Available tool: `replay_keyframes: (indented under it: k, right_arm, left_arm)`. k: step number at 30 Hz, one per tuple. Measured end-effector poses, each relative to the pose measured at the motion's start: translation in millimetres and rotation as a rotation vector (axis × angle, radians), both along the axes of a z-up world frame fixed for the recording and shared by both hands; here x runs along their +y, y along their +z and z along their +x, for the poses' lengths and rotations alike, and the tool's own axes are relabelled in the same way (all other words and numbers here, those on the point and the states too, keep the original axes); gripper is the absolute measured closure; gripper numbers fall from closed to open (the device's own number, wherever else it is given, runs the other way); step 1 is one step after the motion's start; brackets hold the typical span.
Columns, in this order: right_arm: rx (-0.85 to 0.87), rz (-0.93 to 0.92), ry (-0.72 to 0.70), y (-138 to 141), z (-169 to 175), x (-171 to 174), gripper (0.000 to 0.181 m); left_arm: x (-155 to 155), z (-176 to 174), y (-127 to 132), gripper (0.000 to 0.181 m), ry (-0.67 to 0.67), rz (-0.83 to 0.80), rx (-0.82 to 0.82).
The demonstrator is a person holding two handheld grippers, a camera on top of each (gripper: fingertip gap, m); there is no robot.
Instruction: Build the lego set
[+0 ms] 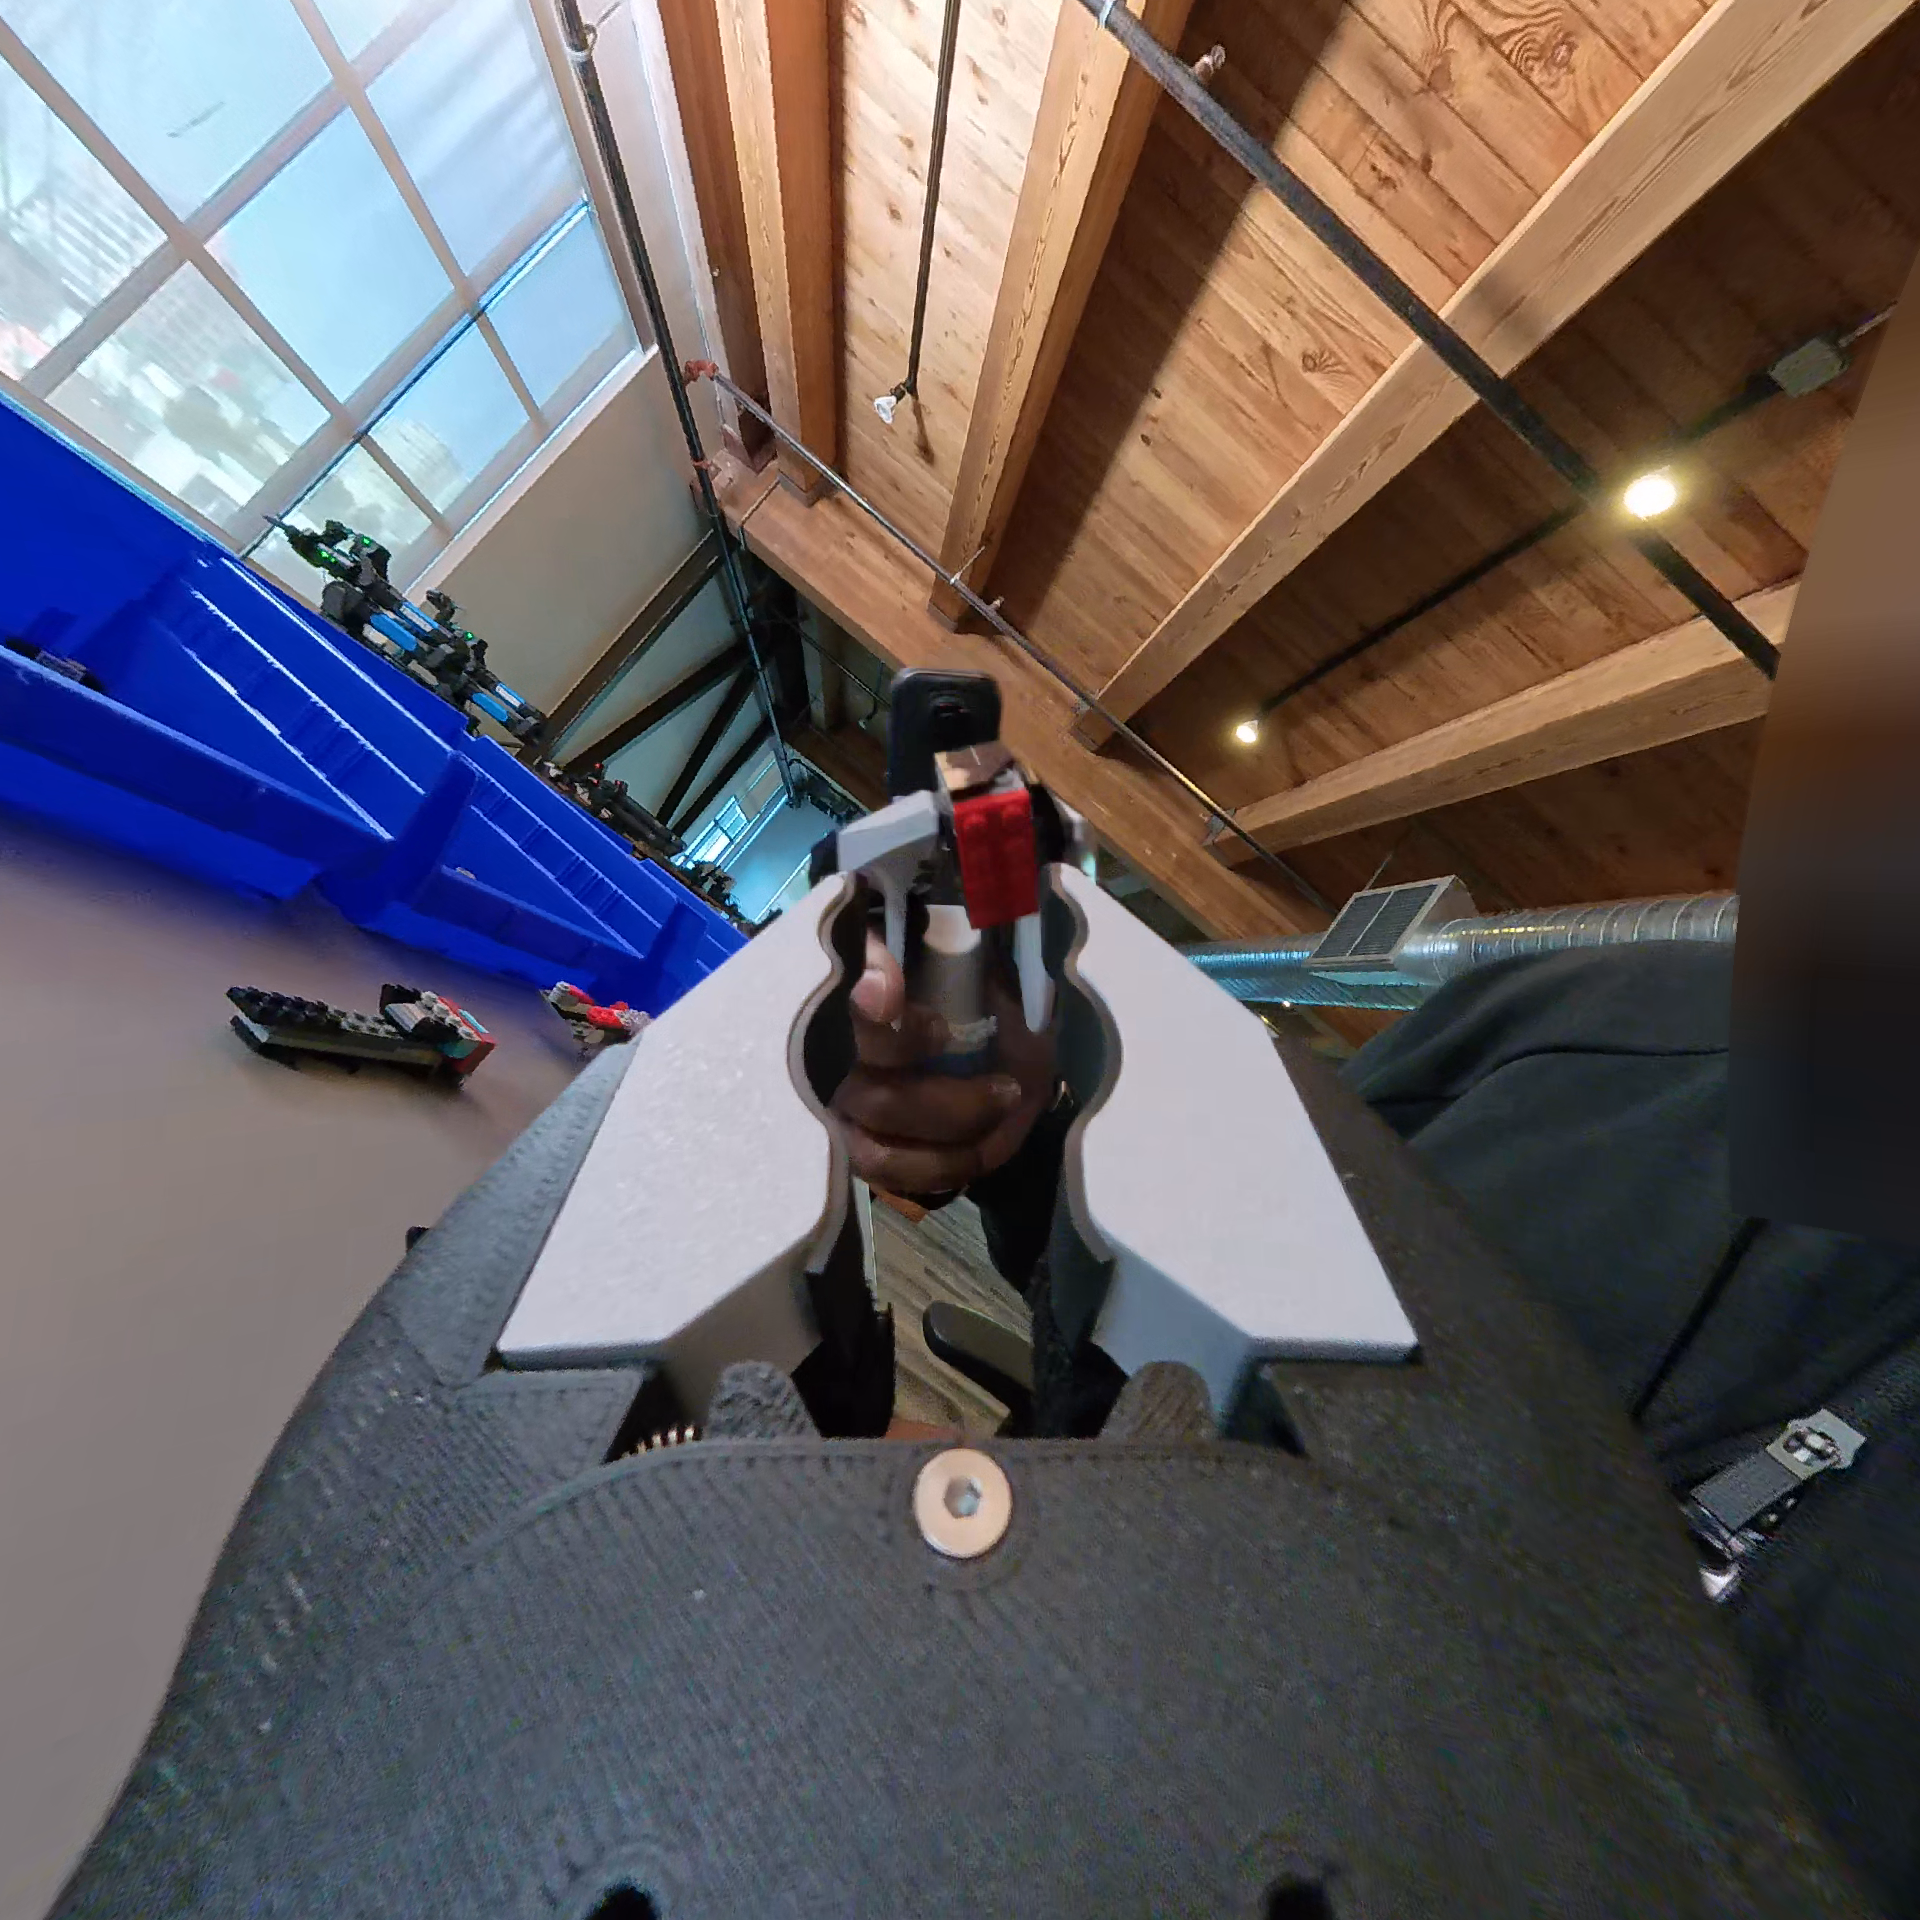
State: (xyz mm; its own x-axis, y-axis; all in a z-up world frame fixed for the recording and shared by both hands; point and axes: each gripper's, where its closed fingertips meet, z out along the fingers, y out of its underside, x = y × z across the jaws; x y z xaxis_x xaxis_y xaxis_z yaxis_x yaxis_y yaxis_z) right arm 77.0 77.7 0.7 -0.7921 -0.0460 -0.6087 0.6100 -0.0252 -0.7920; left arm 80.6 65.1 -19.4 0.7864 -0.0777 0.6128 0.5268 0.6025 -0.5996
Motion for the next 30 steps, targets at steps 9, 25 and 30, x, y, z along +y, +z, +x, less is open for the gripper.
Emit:
replay_keyframes:
  k: [9, 25, 30]
  right_arm:
    - [-0.050, 0.020, -0.042, -16, -8, 0, 0.157]
    - [0.335, 0.266, -0.062, -21, 11, -16, 0.157]
    - [0.361, 0.267, -0.045, -15, 17, -20, 0.157]
  left_arm:
    - [7, 1, -2, 0.148, -0.014, -0.017, -0.003]
    - [2, 4, 1, 0.148, 0.007, -0.015, 0.034]
    - [2, 12, 6, 0.149, -0.018, 0.005, 0.081]
